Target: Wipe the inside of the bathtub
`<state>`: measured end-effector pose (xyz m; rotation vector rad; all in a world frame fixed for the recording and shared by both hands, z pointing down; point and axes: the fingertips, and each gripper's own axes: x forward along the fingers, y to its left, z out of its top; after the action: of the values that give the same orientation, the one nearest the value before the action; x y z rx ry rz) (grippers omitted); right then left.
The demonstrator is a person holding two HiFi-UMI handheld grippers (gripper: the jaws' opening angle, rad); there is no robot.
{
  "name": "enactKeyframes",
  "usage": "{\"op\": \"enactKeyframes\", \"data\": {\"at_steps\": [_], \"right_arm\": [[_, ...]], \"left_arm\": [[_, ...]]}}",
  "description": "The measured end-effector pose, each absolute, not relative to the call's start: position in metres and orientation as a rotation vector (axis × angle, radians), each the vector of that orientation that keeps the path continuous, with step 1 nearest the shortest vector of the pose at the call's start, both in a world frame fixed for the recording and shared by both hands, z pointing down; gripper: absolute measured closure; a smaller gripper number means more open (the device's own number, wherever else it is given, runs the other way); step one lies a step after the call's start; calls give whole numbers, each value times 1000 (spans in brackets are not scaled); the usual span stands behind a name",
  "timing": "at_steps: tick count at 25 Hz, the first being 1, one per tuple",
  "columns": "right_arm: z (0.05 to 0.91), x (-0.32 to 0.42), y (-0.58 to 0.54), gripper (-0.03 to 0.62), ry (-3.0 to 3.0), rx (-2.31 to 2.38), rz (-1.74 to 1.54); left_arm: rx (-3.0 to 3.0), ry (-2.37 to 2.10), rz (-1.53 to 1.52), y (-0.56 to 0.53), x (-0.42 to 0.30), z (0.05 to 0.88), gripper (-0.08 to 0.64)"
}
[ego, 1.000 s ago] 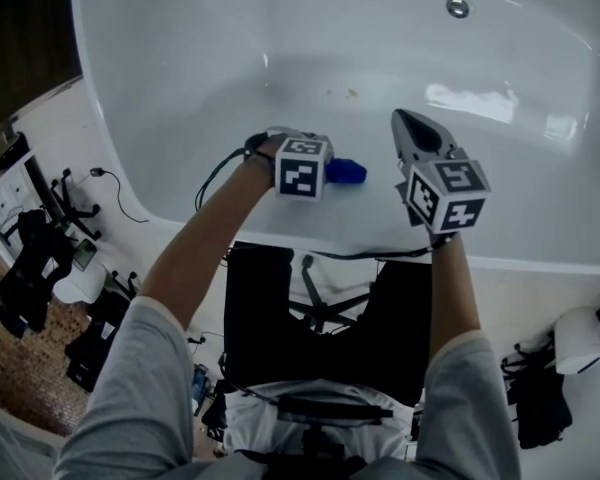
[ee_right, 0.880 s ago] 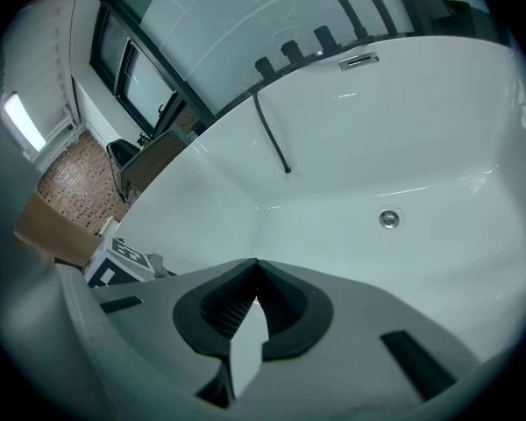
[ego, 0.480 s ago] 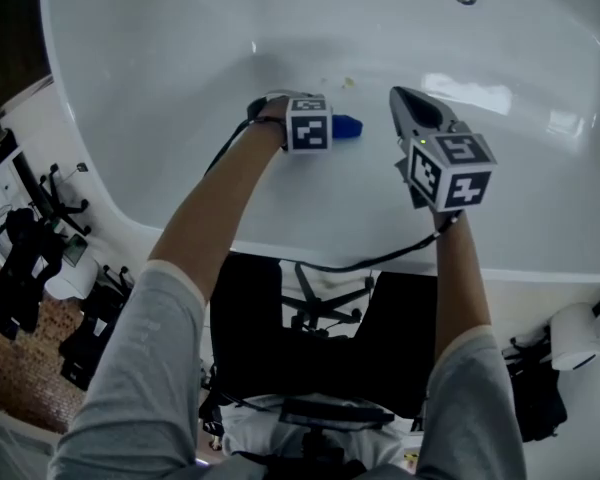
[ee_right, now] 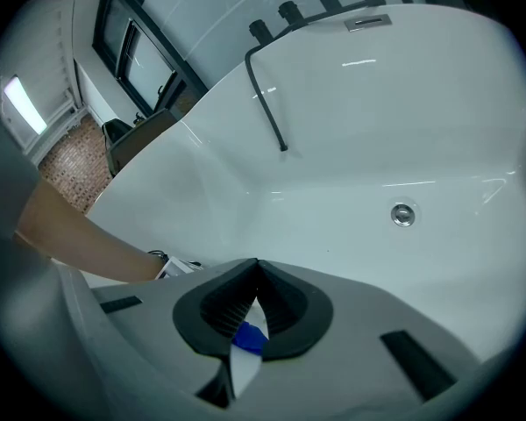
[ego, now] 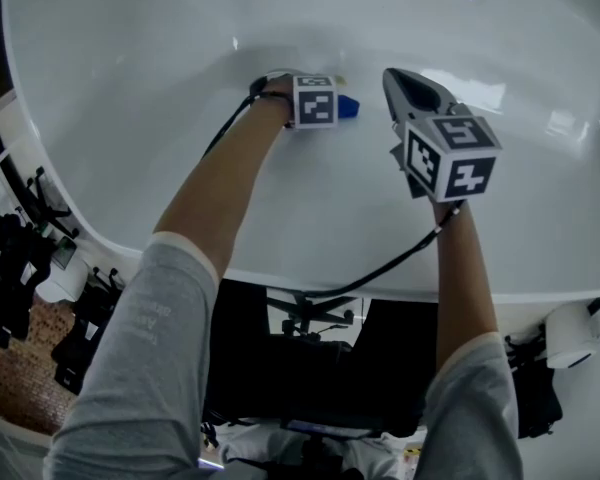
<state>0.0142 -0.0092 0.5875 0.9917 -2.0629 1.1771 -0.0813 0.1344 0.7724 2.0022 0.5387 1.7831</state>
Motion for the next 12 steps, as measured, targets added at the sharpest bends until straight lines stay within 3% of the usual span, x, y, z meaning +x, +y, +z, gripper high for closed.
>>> {"op": "enactKeyframes", "data": {"at_steps": [12], "right_arm": [[598, 21, 3, 583, -2029, 995, 1247]], "left_arm": [[2028, 602, 1764, 140, -72, 759, 468]]}}
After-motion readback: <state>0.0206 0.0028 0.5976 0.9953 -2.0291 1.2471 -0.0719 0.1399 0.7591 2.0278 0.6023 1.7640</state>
